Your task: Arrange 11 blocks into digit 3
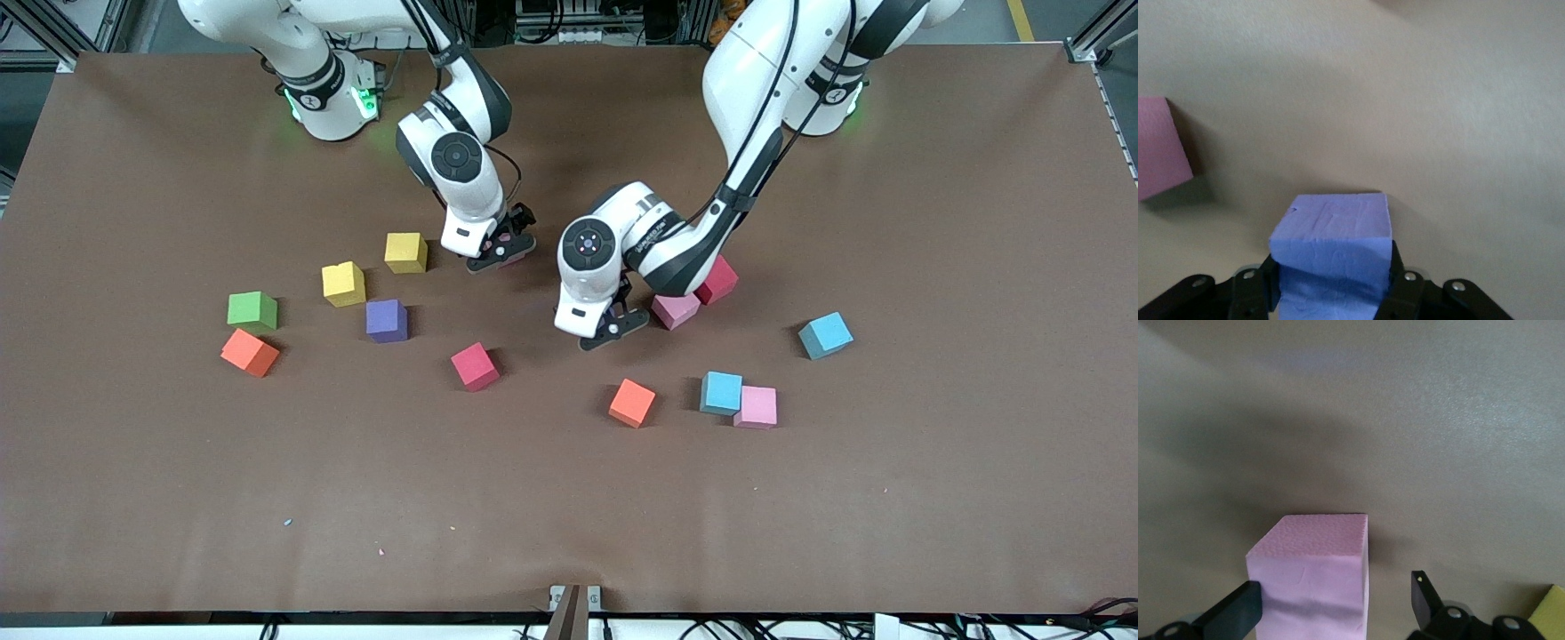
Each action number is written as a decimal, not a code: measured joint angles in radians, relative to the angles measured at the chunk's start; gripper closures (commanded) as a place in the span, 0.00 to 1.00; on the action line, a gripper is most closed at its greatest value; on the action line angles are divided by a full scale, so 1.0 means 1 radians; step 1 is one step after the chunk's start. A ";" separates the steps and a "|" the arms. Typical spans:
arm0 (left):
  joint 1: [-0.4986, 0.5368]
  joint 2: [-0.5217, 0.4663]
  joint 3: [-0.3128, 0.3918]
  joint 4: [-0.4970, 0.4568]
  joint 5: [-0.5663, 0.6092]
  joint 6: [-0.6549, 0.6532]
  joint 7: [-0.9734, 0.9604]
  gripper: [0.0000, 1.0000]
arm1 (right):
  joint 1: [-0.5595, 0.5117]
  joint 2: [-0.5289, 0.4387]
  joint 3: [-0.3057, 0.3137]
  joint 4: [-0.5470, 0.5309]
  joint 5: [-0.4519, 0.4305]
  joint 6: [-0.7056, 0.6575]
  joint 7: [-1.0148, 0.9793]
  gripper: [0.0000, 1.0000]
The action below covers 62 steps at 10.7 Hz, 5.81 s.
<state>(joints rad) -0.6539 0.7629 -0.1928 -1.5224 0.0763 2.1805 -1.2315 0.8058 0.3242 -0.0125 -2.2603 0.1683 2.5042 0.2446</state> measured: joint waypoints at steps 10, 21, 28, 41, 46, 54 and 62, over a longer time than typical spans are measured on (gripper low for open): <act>-0.022 -0.185 -0.198 -0.359 0.014 0.037 0.115 0.87 | 0.009 -0.036 -0.005 0.010 0.001 -0.057 0.003 0.00; -0.051 -0.193 -0.199 -0.420 0.099 0.170 0.115 0.39 | -0.010 -0.007 -0.014 0.002 0.001 -0.042 -0.015 0.88; -0.051 -0.224 -0.200 -0.420 0.099 0.188 0.035 0.00 | -0.261 -0.143 -0.026 0.008 -0.070 -0.200 -0.398 0.86; 0.377 -0.396 -0.192 -0.426 0.099 0.020 0.102 0.00 | 0.131 -0.182 0.001 0.003 -0.175 -0.209 -0.633 0.87; 0.439 -0.276 -0.189 -0.341 0.099 0.021 0.086 0.00 | 0.253 -0.052 0.001 0.033 -0.178 -0.126 -0.637 0.89; 0.416 -0.199 -0.196 -0.337 0.083 0.027 -0.073 0.00 | 0.253 0.062 -0.010 0.143 -0.186 -0.123 -0.641 0.90; 0.407 -0.172 -0.205 -0.365 0.088 0.073 -0.197 1.00 | 0.253 0.114 -0.007 0.196 -0.186 -0.124 -0.644 0.88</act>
<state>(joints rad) -0.2472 0.5908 -0.3980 -1.8873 0.1640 2.2532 -1.4281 1.0591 0.4383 -0.0195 -2.0644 -0.0182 2.3798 -0.3993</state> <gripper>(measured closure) 0.361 0.476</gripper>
